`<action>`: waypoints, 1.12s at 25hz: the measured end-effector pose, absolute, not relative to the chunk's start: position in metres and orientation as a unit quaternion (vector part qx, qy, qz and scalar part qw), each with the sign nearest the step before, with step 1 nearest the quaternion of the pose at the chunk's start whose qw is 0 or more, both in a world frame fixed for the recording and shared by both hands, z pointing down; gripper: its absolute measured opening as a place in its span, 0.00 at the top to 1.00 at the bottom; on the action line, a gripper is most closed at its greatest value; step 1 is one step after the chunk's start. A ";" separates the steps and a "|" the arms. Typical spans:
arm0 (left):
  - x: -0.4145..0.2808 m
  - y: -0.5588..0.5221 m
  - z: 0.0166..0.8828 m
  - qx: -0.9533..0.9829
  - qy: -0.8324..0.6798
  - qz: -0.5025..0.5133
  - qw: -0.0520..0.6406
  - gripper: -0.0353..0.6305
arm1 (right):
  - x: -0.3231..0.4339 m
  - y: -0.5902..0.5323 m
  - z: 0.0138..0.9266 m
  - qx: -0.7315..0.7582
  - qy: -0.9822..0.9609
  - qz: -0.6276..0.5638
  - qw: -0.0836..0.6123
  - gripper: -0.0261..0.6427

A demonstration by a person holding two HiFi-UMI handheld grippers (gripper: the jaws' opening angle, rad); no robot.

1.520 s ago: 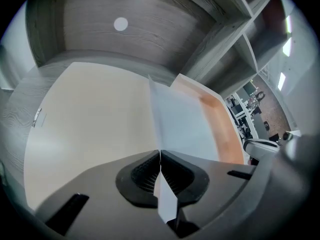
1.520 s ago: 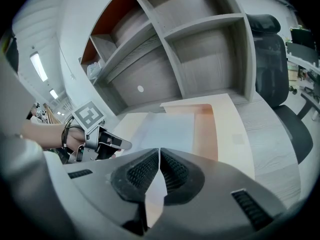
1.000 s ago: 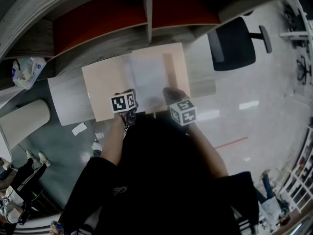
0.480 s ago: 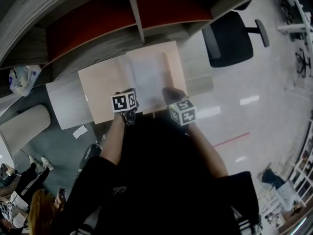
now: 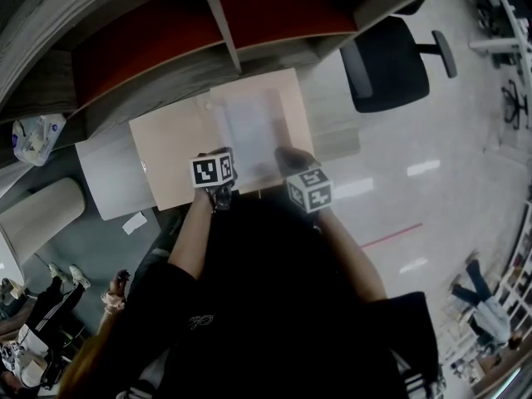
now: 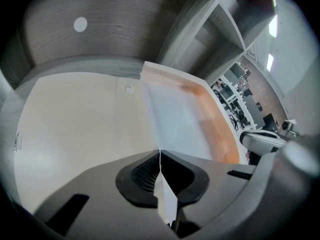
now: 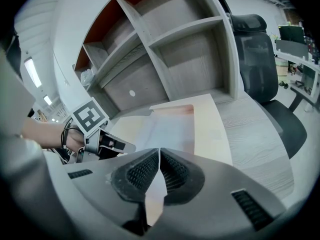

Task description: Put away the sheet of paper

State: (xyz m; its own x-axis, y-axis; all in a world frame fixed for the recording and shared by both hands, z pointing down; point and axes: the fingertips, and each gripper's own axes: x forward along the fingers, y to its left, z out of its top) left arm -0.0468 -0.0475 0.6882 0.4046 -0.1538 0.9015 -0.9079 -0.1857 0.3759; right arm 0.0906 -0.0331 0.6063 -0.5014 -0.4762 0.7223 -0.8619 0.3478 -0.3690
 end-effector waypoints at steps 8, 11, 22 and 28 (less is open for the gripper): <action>-0.036 -0.047 0.688 0.674 -0.391 0.377 0.501 0.87 | 0.095 -0.034 0.607 0.428 -0.780 0.377 0.258 0.92; -0.033 -0.046 0.688 0.675 -0.390 0.376 0.501 0.87 | 0.096 -0.034 0.607 0.427 -0.781 0.375 0.257 0.92; -0.023 -0.049 0.686 0.685 -0.389 0.374 0.489 0.87 | 0.093 -0.033 0.605 0.418 -0.786 0.376 0.255 0.92; -0.024 -0.053 0.680 0.701 -0.402 0.367 0.461 0.82 | 0.086 -0.033 0.603 0.420 -0.792 0.369 0.247 0.92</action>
